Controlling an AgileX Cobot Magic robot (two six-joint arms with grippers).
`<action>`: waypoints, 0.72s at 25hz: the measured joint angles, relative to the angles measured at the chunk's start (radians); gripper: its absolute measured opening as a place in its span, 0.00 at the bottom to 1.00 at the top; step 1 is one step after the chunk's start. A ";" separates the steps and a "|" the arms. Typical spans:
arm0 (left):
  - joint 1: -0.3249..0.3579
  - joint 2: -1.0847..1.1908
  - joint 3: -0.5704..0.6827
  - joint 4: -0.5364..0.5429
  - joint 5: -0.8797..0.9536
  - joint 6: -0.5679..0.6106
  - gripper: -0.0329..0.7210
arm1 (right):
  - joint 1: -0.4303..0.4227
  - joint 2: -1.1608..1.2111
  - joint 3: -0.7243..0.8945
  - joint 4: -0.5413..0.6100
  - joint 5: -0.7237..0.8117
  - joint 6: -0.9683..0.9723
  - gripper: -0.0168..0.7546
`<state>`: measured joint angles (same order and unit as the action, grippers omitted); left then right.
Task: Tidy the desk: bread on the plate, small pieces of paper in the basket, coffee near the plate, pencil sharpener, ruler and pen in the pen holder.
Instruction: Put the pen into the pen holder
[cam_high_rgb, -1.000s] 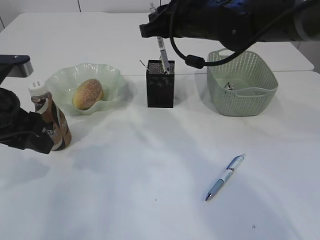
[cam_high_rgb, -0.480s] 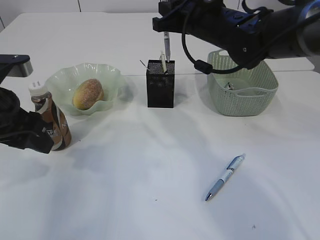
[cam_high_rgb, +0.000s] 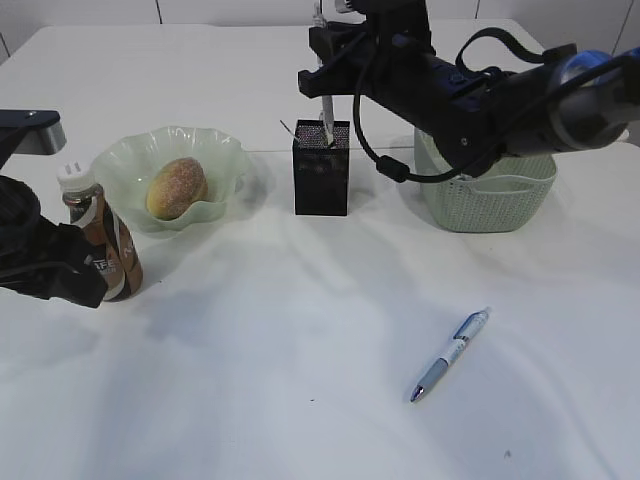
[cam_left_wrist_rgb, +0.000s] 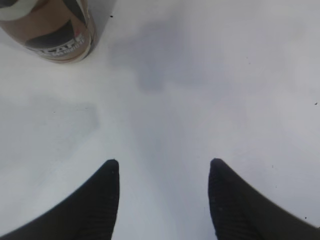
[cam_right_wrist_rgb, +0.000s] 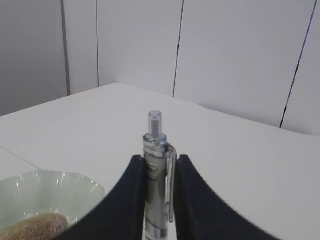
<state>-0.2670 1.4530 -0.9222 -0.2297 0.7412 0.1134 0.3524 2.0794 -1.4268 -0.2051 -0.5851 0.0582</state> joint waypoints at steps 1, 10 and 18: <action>0.000 0.000 0.000 0.000 0.002 0.000 0.57 | 0.000 0.017 0.000 0.018 -0.040 -0.002 0.18; 0.000 0.000 0.000 0.000 0.002 0.000 0.57 | 0.000 0.047 0.000 0.078 -0.119 -0.008 0.18; 0.000 0.000 0.000 -0.001 -0.032 0.000 0.57 | 0.000 0.047 0.000 0.093 -0.157 -0.008 0.18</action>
<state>-0.2670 1.4530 -0.9222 -0.2311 0.7094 0.1134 0.3524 2.1265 -1.4268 -0.1119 -0.7419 0.0499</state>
